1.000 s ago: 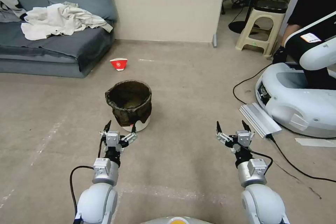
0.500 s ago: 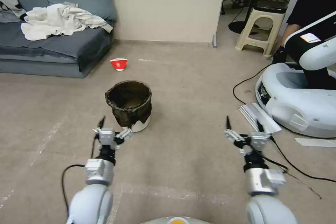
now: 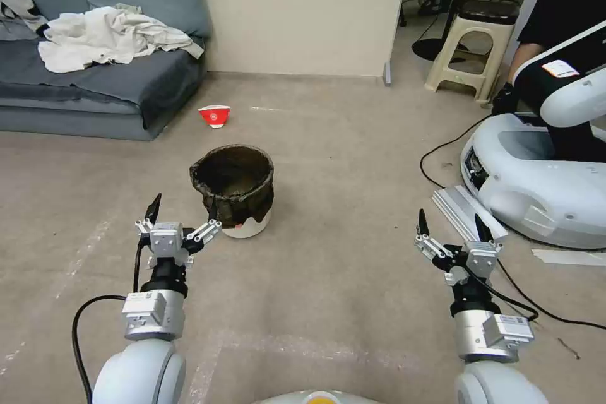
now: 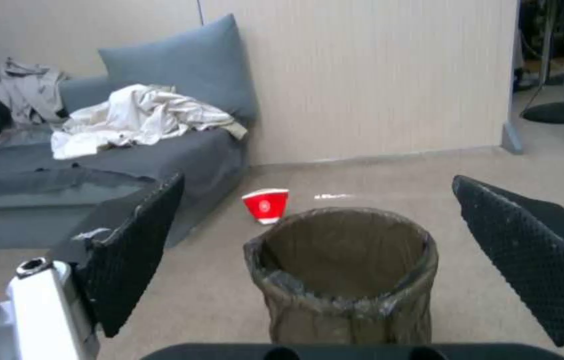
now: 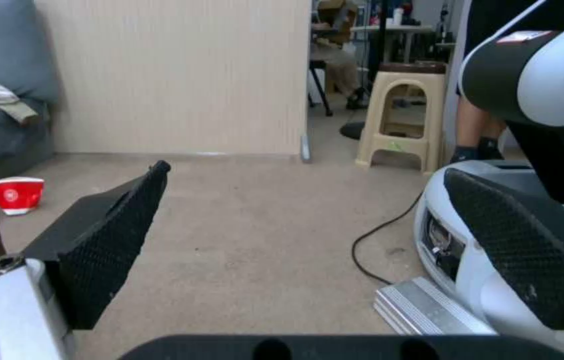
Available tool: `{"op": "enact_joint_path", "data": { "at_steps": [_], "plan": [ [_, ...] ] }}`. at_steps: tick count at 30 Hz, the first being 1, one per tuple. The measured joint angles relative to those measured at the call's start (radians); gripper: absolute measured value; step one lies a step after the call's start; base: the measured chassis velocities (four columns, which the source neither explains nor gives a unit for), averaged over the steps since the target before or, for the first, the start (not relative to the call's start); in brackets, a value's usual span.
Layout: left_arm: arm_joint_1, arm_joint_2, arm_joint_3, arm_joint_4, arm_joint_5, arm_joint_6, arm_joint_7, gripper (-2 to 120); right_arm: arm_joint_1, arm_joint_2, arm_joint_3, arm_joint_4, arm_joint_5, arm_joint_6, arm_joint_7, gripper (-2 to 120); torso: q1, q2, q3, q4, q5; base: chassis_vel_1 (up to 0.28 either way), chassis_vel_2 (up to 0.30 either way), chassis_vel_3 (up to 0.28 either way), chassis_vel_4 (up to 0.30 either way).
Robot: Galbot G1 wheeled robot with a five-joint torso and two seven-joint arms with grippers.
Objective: Pick up the trash can from the floor.
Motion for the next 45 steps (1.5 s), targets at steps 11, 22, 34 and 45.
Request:
{"op": "enact_joint_path", "data": {
  "at_steps": [11, 22, 34, 45],
  "plan": [
    [0.000, -0.001, 0.000, -0.007, -0.001, 0.014, 0.003, 100, 0.011, -0.001, 0.002, 0.001, 0.006, -0.019, -0.006, 100, 0.000, 0.000, 0.000, -0.0001, 0.0001, 0.000, 0.000, 0.000, 0.000],
    [0.001, -0.004, 0.002, -0.007, -0.001, 0.014, 0.010, 100, 0.008, -0.002, 0.007, 0.001, 0.007, -0.019, -0.007, 100, 0.000, 0.000, 0.000, 0.0000, 0.0001, 0.024, 0.030, 0.030, 0.041],
    [-0.001, -0.004, 0.003, 0.001, -0.010, -0.018, 0.023, 100, 0.008, -0.002, 0.006, 0.004, 0.024, -0.018, -0.016, 100, 0.000, 0.000, 0.000, 0.0000, 0.0001, 0.066, 0.059, 0.077, 0.074],
    [-0.004, 0.006, -0.004, 0.001, -0.031, -0.017, 0.025, 100, 0.008, -0.002, 0.007, 0.004, 0.028, -0.012, -0.020, 100, 0.000, 0.000, 0.000, 0.0000, 0.0001, 0.000, 0.000, 0.000, 0.000]
  ]
}}
